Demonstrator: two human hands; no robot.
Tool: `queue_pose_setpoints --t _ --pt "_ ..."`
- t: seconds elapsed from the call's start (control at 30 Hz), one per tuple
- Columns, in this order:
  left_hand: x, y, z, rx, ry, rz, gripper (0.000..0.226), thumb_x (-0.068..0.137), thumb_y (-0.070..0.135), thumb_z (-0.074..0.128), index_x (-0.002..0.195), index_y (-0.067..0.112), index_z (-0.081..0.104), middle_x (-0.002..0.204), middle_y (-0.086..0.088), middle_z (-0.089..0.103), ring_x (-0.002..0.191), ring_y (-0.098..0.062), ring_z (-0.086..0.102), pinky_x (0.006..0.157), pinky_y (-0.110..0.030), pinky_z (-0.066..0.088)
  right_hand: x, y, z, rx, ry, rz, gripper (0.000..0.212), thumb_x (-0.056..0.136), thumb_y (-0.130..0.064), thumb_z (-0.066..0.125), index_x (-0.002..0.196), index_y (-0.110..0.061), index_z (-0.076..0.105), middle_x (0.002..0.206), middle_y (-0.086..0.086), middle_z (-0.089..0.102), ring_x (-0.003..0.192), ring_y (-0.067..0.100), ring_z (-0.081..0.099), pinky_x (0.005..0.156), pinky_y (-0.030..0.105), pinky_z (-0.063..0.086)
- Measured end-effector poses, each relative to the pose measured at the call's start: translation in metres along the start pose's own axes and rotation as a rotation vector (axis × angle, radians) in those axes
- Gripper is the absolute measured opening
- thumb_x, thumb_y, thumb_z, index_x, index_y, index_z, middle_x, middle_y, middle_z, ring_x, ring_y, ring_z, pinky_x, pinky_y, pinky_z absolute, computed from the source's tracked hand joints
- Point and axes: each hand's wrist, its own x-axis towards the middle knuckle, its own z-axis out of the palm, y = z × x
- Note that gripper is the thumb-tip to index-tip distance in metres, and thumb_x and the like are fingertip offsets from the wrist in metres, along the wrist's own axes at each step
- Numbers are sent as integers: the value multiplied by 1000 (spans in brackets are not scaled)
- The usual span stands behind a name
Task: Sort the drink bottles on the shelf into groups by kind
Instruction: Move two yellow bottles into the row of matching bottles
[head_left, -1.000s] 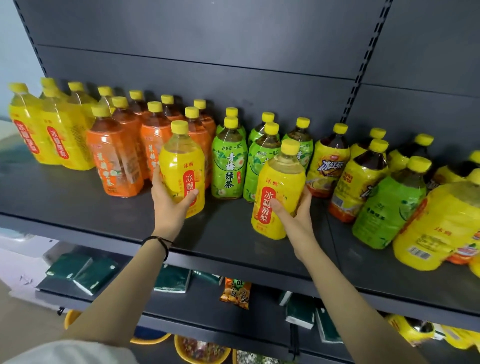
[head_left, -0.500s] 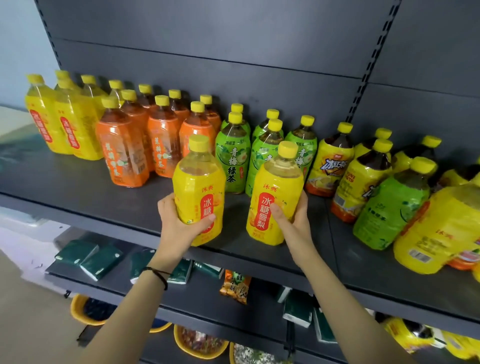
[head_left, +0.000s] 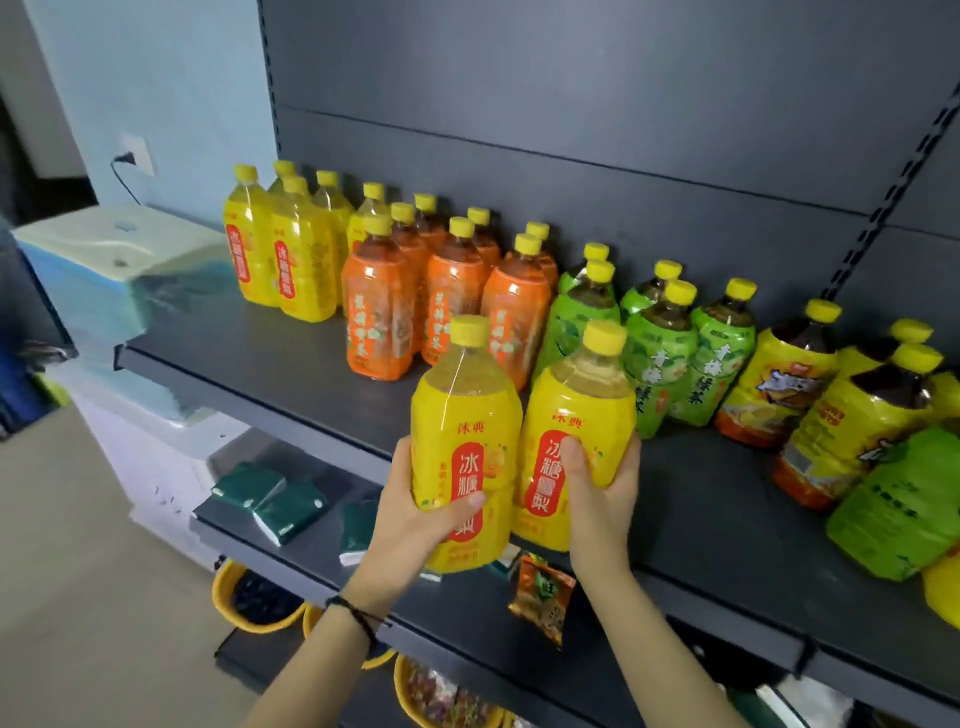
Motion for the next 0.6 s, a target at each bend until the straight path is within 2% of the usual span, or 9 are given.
queue_pose_setpoints --t 0.07,0.13,0.2,0.33,0.4,0.5,0.6 --pt "4 9 -35 13 6 13 93 39 64 86 117 34 46 107 14 69 98 -13 68 73 -30 57 -7 0 33 28 -18 7 68 49 -68 78 110 -54 53 109 -10 68 96 11 69 76 34 58" --pt "12 20 -79 25 -12 19 95 38 62 87 119 31 46 106 14 69 97 -12 69 70 -26 57 -12 0 73 58 -44 1 71 46 -68 79 110 -49 54 108 -9 69 91 8 70 69 25 57" --pt "24 34 -127 49 -52 11 97 37 59 88 120 32 46 108 12 70 97 -13 69 69 -25 57 -16 1 119 68 -56 7 74 46 -66 79 112 -46 53 109 -8 69 93 9 70 68 23 57" --pt "49 58 -218 116 -88 9 99 37 58 89 123 35 46 112 6 69 99 -15 68 71 -28 57 -21 8 208 108 -92 -6 60 54 -54 74 110 -47 54 108 -9 69 93 8 70 69 24 57" --pt "63 64 -255 129 -68 10 101 36 58 89 123 34 46 112 7 68 99 -14 68 70 -28 57 -22 17 243 98 -82 -12 61 54 -53 76 111 -47 54 107 -10 70 94 8 70 73 26 57" --pt "86 67 -293 143 -33 1 103 35 59 89 125 31 46 112 6 69 99 -15 68 70 -29 58 -15 31 284 72 -83 6 63 53 -55 78 111 -51 54 109 -9 70 98 12 69 83 40 58" --pt "114 62 -321 140 -24 -3 106 36 58 90 127 28 45 112 5 68 98 -15 68 70 -28 58 1 48 318 69 -57 14 63 53 -57 79 110 -52 54 112 -7 69 102 15 68 88 46 56"
